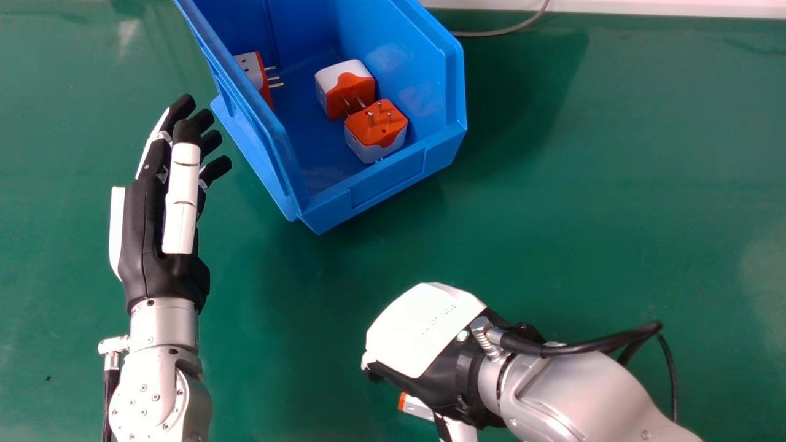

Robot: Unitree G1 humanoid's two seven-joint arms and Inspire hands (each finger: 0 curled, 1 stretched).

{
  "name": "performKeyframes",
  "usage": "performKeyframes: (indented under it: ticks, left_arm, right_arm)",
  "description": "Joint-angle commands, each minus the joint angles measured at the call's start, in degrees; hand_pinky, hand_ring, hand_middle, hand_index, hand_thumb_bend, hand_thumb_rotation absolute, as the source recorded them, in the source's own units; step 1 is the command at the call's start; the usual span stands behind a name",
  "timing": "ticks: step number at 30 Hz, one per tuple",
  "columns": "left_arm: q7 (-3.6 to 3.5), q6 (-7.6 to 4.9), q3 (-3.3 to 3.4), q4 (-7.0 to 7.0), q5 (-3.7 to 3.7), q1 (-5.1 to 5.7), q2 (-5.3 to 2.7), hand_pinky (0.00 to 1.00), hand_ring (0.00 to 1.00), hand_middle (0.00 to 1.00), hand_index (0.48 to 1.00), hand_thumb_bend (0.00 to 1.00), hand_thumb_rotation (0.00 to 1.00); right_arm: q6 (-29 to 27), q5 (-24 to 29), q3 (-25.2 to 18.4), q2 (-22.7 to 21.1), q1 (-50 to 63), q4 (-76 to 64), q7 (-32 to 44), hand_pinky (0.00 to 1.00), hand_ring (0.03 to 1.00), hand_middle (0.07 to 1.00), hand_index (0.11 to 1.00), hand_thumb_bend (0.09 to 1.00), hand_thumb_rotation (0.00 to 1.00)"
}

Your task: Pick all objects and put in blue box

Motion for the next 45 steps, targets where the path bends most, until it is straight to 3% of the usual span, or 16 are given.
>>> performKeyframes:
  ticks: [1,5,8,10,11,14,15,17,21,28,32,40,45]
  left_arm:
    - [0.06,-0.21,-0.30,-1.62,0.02,0.20,0.02,0.81,0.85,0.87,0.865,0.64,0.80]
    - [0.13,0.19,-0.24,-1.86,-0.08,0.18,-0.02,0.81,0.85,0.86,0.865,0.64,0.80]
    - [0.13,-0.13,-0.29,-1.73,0.30,0.18,0.15,0.81,0.85,0.86,0.864,0.64,0.80]
    - [-0.20,0.00,-0.17,-1.67,-0.19,0.14,0.09,0.81,0.85,0.86,0.864,0.64,0.80]
    - [-0.22,0.12,-0.15,-1.69,-0.26,0.15,0.10,0.81,0.85,0.86,0.865,0.64,0.80]
    - [-0.21,0.16,-0.16,-1.69,-0.16,0.16,0.18,0.81,0.85,0.86,0.865,0.64,0.80]
    - [-0.35,0.09,-0.13,-1.54,-0.24,0.13,0.23,0.81,0.86,0.86,0.865,0.64,0.80]
    - [-0.56,-0.07,0.03,-1.09,-0.45,0.01,0.28,0.81,0.86,0.86,0.865,0.64,0.80]
    - [-0.83,-0.54,0.27,-0.28,-0.62,-0.27,0.32,0.82,0.86,0.87,0.870,0.63,0.80]
    - [-0.67,-0.91,0.46,0.80,-0.36,-0.68,0.60,0.82,0.86,0.87,0.872,0.63,0.79]
    - [-1.05,-1.09,0.52,1.06,-0.71,-0.71,0.68,0.82,0.86,0.87,0.873,0.63,0.80]
    - [-0.89,-0.38,0.38,-0.10,-0.94,-0.37,0.52,0.82,0.86,0.87,0.871,0.64,0.79]
    - [-1.01,-0.85,0.47,0.68,-0.93,-0.63,0.68,0.82,0.86,0.87,0.871,0.64,0.79]
  right_arm:
    - [0.3,-1.0,0.0,0.7,0.6,0.3,-1.0,0.63,0.784,0.856,0.809,0.784,0.17]
    - [1.6,-0.5,-0.9,1.7,1.6,0.7,-3.3,0.59,0.748,0.828,0.780,0.776,0.13]
    - [2.0,0.3,-1.8,1.9,2.0,0.7,-5.1,0.57,0.725,0.805,0.758,0.770,0.11]
    - [2.0,0.5,-2.0,2.0,2.0,0.6,-5.6,0.57,0.725,0.805,0.758,0.770,0.11]
    - [2.0,0.5,-2.1,2.0,1.9,0.6,-5.6,0.53,0.683,0.765,0.705,0.719,0.11]
    - [1.7,0.7,-2.4,2.1,1.8,0.5,-6.6,0.53,0.683,0.765,0.705,0.719,0.11]
    - [1.5,1.0,-2.6,2.1,1.9,0.5,-7.4,0.48,0.629,0.698,0.664,0.681,0.09]
    - [1.8,1.8,-3.0,2.6,2.3,0.7,-8.6,0.48,0.629,0.698,0.664,0.681,0.09]
    - [1.5,4.1,-3.6,2.8,1.9,0.9,-9.2,0.41,0.547,0.607,0.605,0.626,0.06]
    - [0.5,6.2,-4.1,2.4,1.9,1.4,-13.5,0.36,0.480,0.563,0.582,0.584,0.04]
    - [-0.7,7.2,-4.3,2.2,2.8,1.8,-18.8,0.33,0.453,0.546,0.574,0.569,0.03]
    - [-2.5,9.1,-4.7,1.1,3.6,1.9,-23.9,0.29,0.414,0.517,0.558,0.548,0.02]
    - [-2.8,9.5,-4.6,0.8,3.5,2.1,-24.7,0.26,0.390,0.496,0.547,0.535,0.01]
